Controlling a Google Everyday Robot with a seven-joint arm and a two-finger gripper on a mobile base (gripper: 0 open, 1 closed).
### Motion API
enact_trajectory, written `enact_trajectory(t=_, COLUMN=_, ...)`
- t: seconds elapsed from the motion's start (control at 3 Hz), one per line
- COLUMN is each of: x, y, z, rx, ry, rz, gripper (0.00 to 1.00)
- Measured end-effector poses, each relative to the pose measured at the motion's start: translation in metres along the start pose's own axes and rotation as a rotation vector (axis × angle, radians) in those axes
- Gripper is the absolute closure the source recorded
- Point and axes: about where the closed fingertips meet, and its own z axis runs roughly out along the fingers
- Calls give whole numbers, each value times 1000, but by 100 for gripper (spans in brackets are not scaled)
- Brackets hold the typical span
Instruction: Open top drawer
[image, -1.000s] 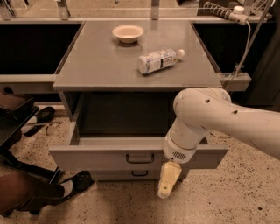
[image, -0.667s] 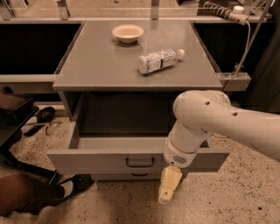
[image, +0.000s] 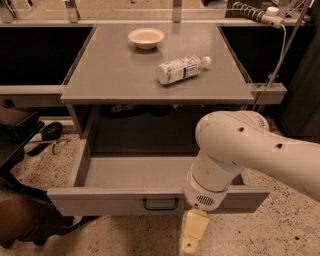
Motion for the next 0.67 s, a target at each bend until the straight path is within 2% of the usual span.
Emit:
enact_trajectory(t=0.33, x=1, y=-9, z=18, rx=-40, ry=10, rz=1, gripper=0)
enact_trajectory(t=0.67, x=2, y=-8, z=25, rx=-66, ry=11, rz=3, gripper=0)
